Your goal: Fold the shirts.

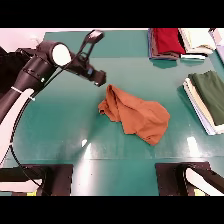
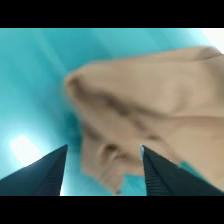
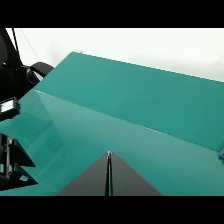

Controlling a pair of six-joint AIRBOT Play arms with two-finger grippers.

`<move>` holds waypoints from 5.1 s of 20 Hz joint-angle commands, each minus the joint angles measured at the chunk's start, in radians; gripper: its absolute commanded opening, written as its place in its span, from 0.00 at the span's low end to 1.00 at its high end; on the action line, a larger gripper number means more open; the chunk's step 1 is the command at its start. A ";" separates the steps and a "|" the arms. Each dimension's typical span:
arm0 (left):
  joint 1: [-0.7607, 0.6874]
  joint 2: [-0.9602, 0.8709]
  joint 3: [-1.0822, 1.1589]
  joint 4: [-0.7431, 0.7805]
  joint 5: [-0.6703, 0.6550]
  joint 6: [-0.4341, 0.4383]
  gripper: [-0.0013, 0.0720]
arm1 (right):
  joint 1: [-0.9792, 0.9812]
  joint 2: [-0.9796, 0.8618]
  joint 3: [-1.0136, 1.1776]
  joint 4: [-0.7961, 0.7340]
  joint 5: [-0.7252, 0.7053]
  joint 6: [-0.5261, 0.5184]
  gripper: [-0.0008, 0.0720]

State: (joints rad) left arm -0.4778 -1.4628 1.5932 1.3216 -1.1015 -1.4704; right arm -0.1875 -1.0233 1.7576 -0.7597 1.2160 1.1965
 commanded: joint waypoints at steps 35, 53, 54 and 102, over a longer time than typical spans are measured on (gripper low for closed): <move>0.155 -0.068 -0.101 -0.055 0.045 -0.015 0.05 | 0.163 -0.209 -0.865 -0.177 -0.123 -0.072 0.03; 0.282 0.770 0.170 0.127 0.053 0.012 0.05 | -0.249 0.284 -0.043 -0.209 0.131 0.027 0.03; 0.282 0.765 0.169 0.117 0.023 0.012 0.05 | -0.256 0.257 -0.023 -0.209 0.161 0.038 0.03; 0.360 0.351 -0.874 -0.315 0.103 0.031 0.05 | -0.254 0.088 -0.764 -0.286 0.169 0.119 0.60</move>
State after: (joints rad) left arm -0.1070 -1.1156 0.6556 0.9863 -0.9676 -1.4319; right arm -0.3466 -0.9596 1.0386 -1.0229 1.3495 1.3239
